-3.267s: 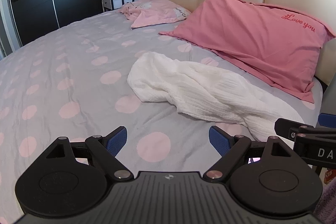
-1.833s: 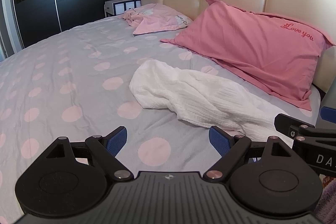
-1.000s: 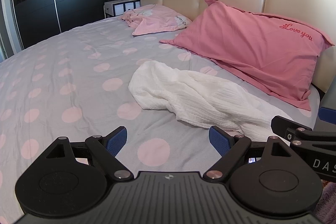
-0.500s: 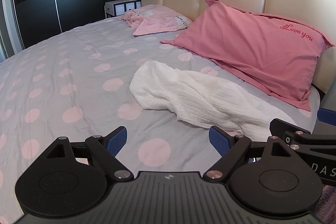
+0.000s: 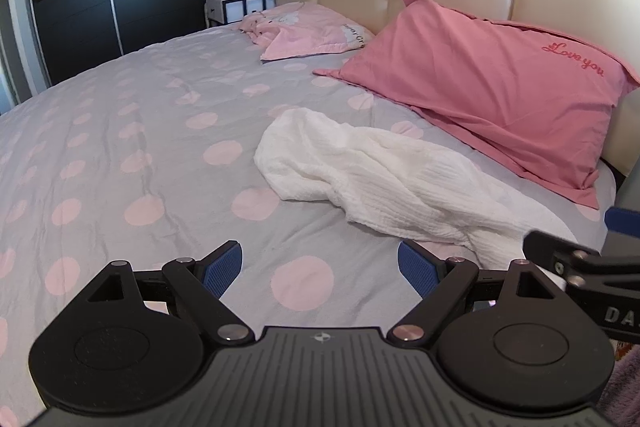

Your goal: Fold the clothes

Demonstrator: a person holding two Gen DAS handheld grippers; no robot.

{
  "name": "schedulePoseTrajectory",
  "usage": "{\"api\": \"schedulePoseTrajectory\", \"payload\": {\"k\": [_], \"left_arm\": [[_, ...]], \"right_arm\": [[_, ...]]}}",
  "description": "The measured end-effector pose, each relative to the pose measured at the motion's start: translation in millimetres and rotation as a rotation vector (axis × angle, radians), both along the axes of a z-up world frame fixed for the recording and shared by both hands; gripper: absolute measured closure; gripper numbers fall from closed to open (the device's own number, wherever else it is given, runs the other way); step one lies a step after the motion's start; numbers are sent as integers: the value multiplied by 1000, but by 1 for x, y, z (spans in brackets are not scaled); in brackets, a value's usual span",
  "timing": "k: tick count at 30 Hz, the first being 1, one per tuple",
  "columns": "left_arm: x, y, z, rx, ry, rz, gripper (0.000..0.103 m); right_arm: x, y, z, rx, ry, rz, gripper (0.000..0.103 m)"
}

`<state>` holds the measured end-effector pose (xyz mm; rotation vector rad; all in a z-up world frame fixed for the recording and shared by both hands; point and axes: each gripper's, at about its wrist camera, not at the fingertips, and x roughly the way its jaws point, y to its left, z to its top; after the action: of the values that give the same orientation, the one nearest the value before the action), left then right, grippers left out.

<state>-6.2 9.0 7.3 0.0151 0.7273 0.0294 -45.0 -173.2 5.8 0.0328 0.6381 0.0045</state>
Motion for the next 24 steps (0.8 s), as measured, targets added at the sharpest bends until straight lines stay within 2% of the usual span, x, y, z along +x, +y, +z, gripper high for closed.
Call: {"api": "schedulePoseTrajectory", "payload": {"k": [2, 6, 14, 21, 24], "left_arm": [[-1, 3, -1, 14, -10, 9, 17], [2, 12, -8, 13, -12, 19, 17], [19, 47, -33, -68, 35, 121, 19], [40, 76, -55, -101, 80, 202, 19], [47, 82, -65, -98, 100, 206, 19]], "right_arm": [[2, -4, -4, 8, 19, 25, 5], [29, -7, -12, -56, 52, 75, 5], [94, -10, -34, -187, 110, 169, 5], [163, -1, -72, -192, 186, 194, 5], [186, 7, -85, -210, 203, 200, 5]]}}
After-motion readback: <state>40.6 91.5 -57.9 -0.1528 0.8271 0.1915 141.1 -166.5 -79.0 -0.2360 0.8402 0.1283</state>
